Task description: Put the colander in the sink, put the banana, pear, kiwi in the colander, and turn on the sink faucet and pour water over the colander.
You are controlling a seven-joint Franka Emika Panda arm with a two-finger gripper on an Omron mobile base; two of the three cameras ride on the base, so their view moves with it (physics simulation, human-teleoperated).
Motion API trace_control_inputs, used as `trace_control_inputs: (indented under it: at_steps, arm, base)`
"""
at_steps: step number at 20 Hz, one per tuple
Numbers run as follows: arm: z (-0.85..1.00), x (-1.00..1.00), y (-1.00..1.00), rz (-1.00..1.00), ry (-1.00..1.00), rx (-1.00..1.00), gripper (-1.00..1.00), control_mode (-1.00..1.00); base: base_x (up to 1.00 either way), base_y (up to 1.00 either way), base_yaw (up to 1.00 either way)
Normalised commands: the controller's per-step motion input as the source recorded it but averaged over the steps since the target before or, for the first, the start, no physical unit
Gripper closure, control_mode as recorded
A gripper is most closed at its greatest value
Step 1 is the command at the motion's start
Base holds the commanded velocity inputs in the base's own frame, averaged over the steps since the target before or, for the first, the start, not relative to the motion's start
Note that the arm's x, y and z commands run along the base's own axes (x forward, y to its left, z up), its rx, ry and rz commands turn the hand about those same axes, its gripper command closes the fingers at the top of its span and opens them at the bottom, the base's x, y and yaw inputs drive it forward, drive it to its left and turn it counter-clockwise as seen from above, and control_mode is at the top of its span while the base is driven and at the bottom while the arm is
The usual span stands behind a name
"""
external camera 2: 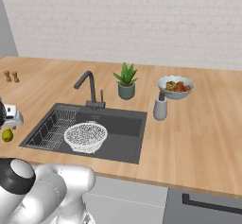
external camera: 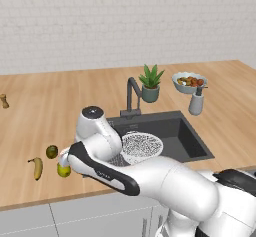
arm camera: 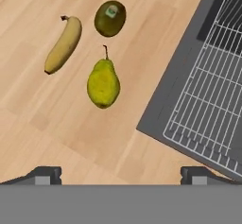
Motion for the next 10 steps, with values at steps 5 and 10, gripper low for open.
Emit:
trace_control_inputs:
  at_steps: [5, 10]
  arm:
    - [-0.24, 0.28, 0.35, 0.00, 0.00, 0.00, -1.00, -1.00]
    - [-0.15, 0.20, 0.32, 0.00, 0.01, 0.00, -1.00, -1.00]
  base:
    - [0.00, 0.00, 0.00]
    - [0.00, 0.00, 0.00]
